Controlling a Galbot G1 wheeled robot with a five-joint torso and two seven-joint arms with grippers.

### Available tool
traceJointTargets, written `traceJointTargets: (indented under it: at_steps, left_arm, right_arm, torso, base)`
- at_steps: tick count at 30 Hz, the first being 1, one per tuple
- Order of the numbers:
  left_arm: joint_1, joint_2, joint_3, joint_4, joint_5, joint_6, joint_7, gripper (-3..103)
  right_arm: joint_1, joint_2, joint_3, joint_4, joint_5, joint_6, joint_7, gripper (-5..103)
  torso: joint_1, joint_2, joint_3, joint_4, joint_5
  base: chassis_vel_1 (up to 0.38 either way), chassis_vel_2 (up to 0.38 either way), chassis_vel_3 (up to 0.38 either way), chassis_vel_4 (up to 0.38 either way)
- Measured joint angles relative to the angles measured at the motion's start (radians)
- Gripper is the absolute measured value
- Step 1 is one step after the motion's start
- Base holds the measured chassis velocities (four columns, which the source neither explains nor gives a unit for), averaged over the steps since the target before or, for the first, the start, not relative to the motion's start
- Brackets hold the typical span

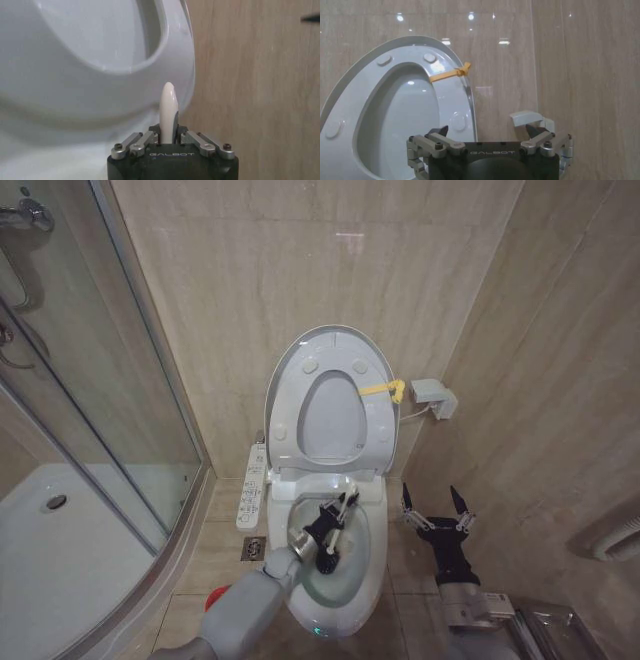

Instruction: Open the toilet lid, clean the toilet bowl with a toilet brush, close the toilet lid, and flush.

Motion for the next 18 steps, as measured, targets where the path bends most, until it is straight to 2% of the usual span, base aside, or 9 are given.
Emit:
traceJointTargets:
  at_steps: [4,8,13,18]
  left_arm:
    - [-0.006,-0.012,-0.005,-0.056,0.000,-0.016,-0.008,19]
    - [0.006,-0.035,0.030,-0.086,-0.003,-0.026,-0.010,19]
    - [0.021,-0.042,0.065,-0.034,-0.022,-0.030,0.008,19]
    - [0.014,-0.014,0.065,0.046,-0.007,-0.030,0.022,19]
  right_arm:
    - [0.000,0.000,0.000,0.000,0.000,0.000,0.000,100]
    - [0.000,0.000,0.000,0.000,0.000,0.000,0.000,100]
    - [0.000,0.000,0.000,0.000,0.000,0.000,0.000,100]
    - [0.000,0.000,0.000,0.000,0.000,0.000,0.000,100]
  torso:
    - [0.000,0.000,0.000,-0.0005,-0.0001]
    - [0.000,0.000,0.000,-0.0007,-0.0001]
    - [0.000,0.000,0.000,-0.0005,-0.0003]
    - [0.000,0.000,0.000,-0.0005,-0.0006]
  base:
    - [0.000,0.000,0.000,0.000]
    - [0.000,0.000,0.000,0.000]
    - [0.000,0.000,0.000,0.000]
    - [0.000,0.000,0.000,0.000]
